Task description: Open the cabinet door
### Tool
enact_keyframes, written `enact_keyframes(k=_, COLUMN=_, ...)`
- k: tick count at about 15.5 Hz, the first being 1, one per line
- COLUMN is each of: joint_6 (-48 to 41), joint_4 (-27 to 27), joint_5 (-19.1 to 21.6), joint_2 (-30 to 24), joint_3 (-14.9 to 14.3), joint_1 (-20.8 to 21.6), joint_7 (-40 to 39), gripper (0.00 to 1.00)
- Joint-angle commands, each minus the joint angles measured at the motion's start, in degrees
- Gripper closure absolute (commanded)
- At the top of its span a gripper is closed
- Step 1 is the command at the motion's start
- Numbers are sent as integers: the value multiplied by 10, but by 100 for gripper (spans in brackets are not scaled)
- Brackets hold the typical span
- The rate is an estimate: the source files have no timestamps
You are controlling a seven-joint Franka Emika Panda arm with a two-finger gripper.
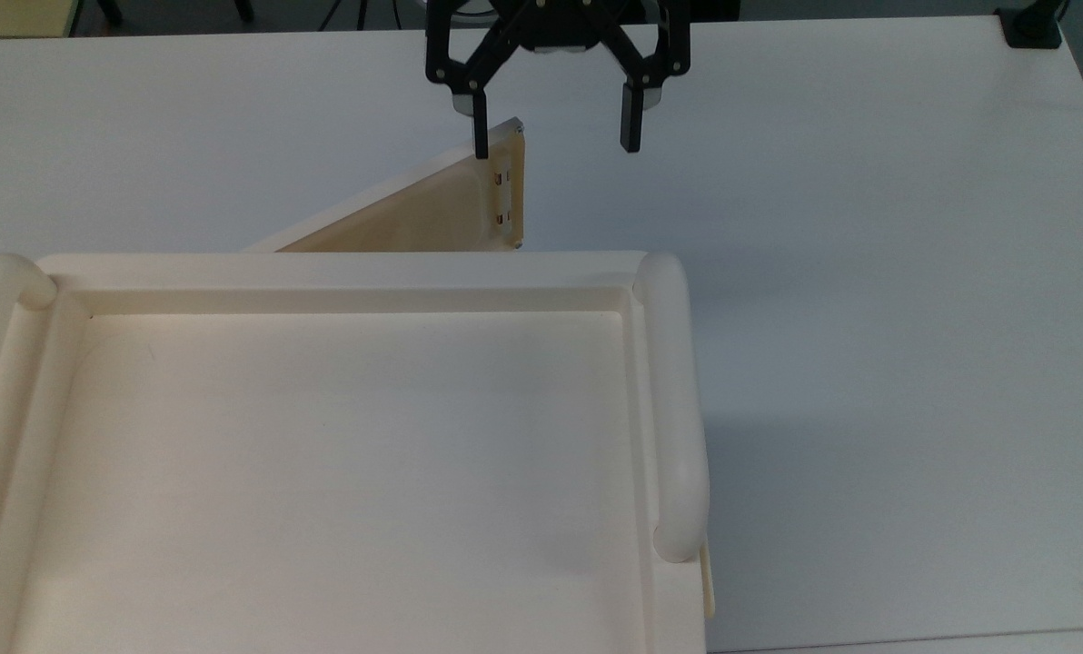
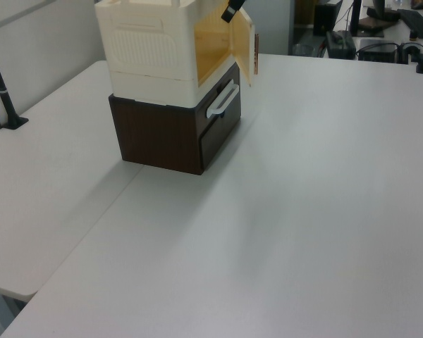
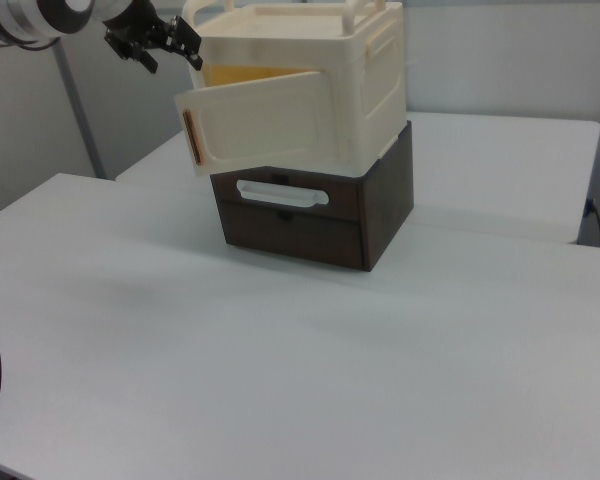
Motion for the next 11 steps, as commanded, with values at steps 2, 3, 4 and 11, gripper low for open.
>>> enact_keyframes(k=2, joint_6=-22, joint_4=-23, joint_5=3, joint_2=-3, joint_3=-4, joint_1=2, joint_7=-11, gripper=0)
enact_keyframes(k=3, joint_6=-38, joint_4=-23, joint_5=2, joint_2=-3, joint_3=-4, joint_1=-2, joint_7=-13, gripper=0)
enact_keyframes(k=4, joint_6=-56, joint_4=-23, joint_5=1, joint_2=-4, joint_3=-8, joint_1=-3, joint_7=-13, gripper=0)
enact_keyframes(k=11, joint_6=-206, joint_4=-20, joint_5=3, joint_2=-19, joint_3=-27, joint_1=-43, joint_7=-89, gripper=0)
